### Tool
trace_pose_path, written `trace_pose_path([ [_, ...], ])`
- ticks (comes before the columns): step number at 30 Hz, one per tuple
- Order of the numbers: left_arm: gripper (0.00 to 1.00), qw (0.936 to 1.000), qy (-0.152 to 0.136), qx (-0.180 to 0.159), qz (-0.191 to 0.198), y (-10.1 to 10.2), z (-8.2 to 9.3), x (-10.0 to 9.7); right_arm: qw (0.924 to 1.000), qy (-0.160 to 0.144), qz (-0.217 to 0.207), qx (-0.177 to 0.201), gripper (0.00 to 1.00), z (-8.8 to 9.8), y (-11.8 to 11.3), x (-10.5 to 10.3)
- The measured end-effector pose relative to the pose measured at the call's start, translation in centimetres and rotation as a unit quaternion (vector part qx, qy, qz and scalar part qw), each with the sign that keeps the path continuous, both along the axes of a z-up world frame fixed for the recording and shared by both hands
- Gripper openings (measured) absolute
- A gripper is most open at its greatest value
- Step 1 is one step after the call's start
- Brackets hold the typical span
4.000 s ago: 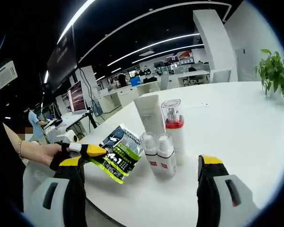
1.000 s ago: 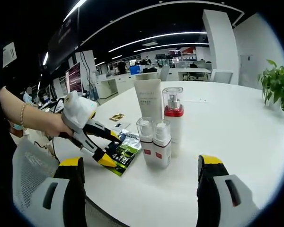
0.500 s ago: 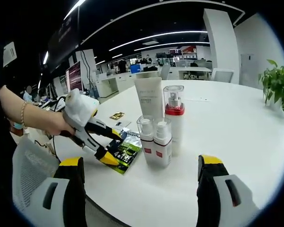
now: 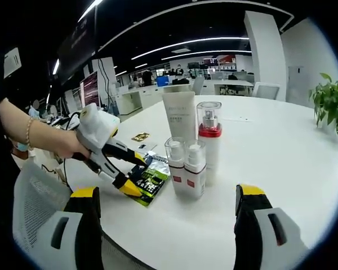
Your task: Arrange the skincare products in the storage area until every visible bottle or jar stands upright without overlapping.
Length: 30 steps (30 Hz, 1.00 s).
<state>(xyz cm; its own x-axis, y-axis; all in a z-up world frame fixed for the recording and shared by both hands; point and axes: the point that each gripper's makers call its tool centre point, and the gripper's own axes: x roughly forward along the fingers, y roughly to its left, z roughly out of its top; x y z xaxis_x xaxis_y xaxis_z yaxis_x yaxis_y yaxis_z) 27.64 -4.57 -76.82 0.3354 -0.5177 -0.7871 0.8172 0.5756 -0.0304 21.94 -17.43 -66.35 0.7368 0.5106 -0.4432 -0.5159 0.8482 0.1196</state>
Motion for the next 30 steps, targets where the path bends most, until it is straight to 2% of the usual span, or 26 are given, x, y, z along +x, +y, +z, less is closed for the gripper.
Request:
trace_pose_path([
  [9,0.64,0.9995,-0.001,-0.022,0.021,0.5,1.1,-0.4,1.0,-0.006,0.007,-0.004,1.0,0.1,0.2,-0.1],
  [15,0.74,0.995,-0.027,-0.082,0.05,0.2,3.4,-0.8,0.9998,-0.009,0.016,-0.006,1.0,0.3,0.5,-0.4],
  [18,0.76,0.9947,-0.027,-0.08,0.058,0.9,3.7,-1.1,0.9997,-0.012,0.02,-0.007,1.0,0.4,0.6,-0.5],
  [23,0.83,0.9915,-0.024,-0.098,0.083,1.7,4.4,-1.9,0.9994,-0.016,0.027,-0.011,0.99,0.5,0.9,-0.8],
  [30,0.92,0.9844,-0.04,-0.115,0.127,3.5,5.3,-2.7,0.9987,-0.023,0.041,-0.018,0.99,0.7,1.3,-1.0],
])
